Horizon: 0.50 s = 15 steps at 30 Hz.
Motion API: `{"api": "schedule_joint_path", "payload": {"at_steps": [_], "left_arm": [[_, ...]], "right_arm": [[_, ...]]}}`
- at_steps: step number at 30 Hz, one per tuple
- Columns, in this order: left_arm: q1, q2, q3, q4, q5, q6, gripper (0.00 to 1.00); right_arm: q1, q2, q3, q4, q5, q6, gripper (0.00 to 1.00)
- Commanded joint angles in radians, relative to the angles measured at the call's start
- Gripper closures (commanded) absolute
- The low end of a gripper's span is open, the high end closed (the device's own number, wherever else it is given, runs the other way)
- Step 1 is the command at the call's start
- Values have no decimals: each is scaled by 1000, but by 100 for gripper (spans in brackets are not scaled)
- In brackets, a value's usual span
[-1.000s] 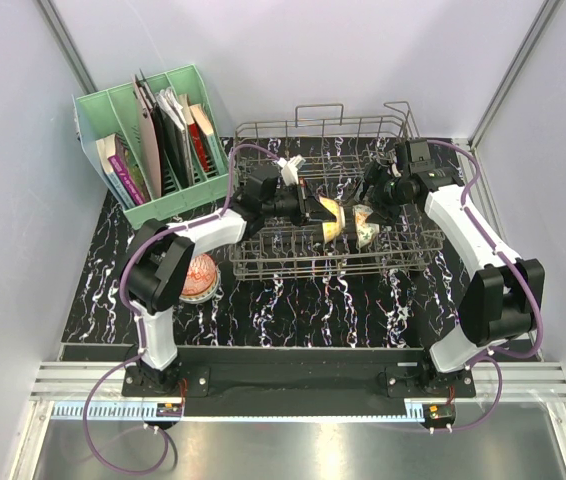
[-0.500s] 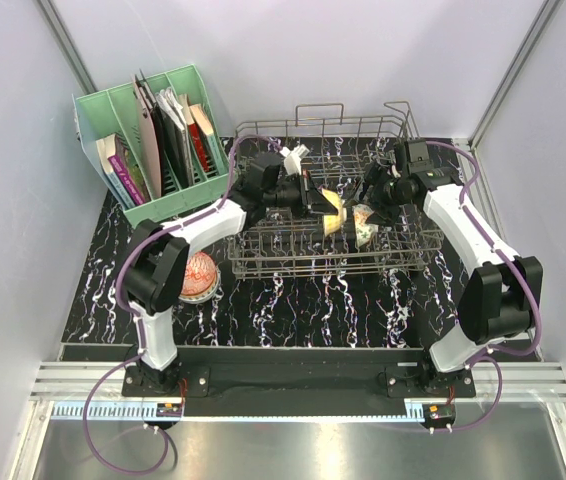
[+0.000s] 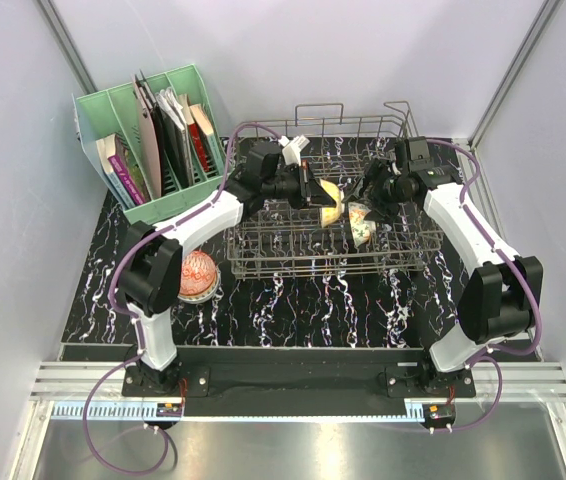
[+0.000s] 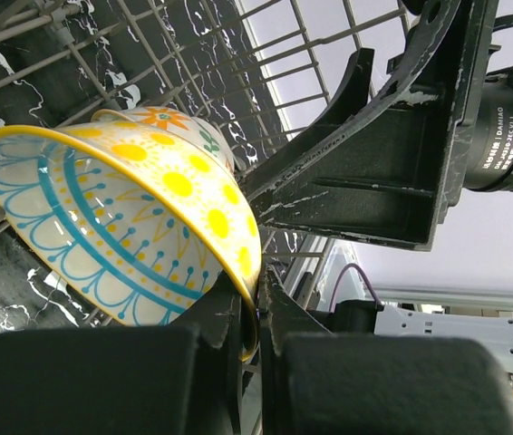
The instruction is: Unload the bowls from the dish rack
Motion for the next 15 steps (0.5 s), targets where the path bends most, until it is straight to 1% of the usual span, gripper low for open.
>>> {"api": "schedule_joint_path", "payload": {"at_steps": [1, 5, 10, 15], "left_arm": [[9, -132, 69, 49, 20, 23, 100], [8, -149, 81, 5, 33, 50, 100], [6, -149, 136, -37, 72, 79, 100], [5, -159, 177, -117, 41, 125, 100]], "right_arm": [[6, 24, 34, -5, 36, 4, 22], [6, 26, 51, -5, 35, 5, 22], [6, 31, 103, -5, 20, 17, 22], [6, 40, 179, -11, -2, 34, 22]]}}
